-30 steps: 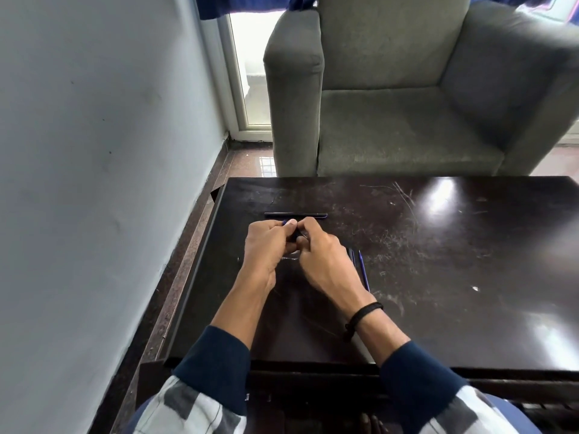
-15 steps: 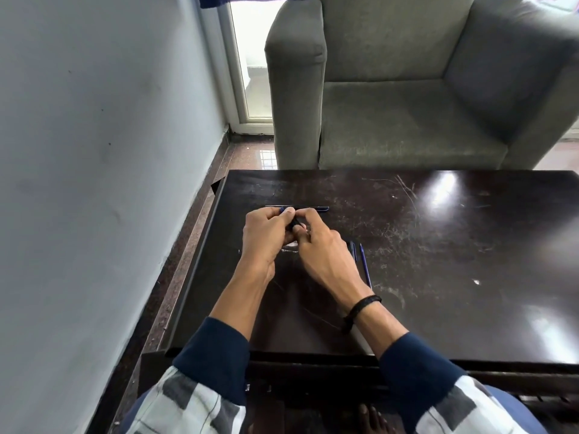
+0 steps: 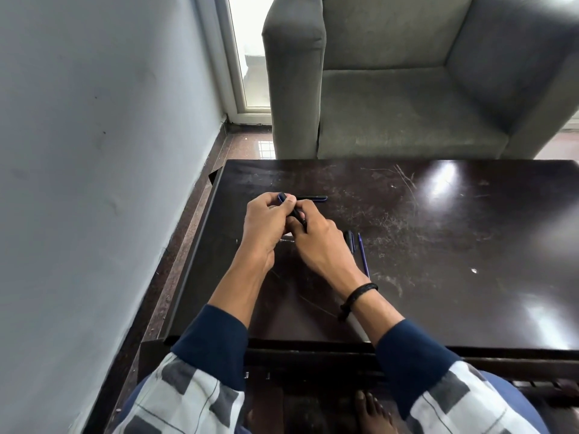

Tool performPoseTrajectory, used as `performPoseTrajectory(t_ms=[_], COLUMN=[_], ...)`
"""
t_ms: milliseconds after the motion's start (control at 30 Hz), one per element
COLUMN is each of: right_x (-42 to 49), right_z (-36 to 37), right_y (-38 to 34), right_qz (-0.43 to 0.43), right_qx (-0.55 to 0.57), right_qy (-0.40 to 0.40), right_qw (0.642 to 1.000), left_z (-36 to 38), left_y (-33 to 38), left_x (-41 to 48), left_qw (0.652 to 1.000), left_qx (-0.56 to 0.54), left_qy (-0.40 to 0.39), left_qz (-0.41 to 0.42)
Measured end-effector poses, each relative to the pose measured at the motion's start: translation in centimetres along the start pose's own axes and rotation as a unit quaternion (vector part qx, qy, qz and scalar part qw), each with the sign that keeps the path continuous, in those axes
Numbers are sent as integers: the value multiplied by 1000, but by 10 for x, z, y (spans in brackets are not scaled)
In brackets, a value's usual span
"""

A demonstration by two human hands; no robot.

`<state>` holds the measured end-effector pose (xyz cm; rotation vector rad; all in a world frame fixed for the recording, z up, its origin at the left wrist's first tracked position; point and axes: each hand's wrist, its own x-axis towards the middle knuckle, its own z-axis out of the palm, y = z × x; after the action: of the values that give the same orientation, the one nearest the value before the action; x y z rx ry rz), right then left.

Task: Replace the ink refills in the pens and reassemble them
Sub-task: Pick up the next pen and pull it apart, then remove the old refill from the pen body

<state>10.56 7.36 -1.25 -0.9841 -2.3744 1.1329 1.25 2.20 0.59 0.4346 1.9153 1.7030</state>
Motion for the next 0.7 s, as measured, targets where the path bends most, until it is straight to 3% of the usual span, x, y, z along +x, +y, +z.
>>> performPoseTrajectory(t_ms=[200,333,400,500,567,633,700], right_x=[1,8,14,21,25,26,26], right_z=[-3,-9,-14,-23,-27,-31,-30], right_y=[-1,4,8,13,17,18,18], right_qz=[-5,41,73,95,102,109,110], right_qx=[-6,-16,1,95,159,195,199], right_qy=[-13,-29,-10,33,53,77,97], right_qw=[1000,999,997,990,980,972,969], left_z=[-8,-21,-30,-31,-22,-9,0], left_y=[6,12,11,8,4,-1,-7], left_x=[5,13,21,23,17,8,2], left_qw=[998,994,995,979,945,888,851], left_qx=[-46,-72,4,192,318,450,514], left_qy=[33,81,83,-4,-49,-73,-91], left_qz=[-1,24,59,72,57,60,68])
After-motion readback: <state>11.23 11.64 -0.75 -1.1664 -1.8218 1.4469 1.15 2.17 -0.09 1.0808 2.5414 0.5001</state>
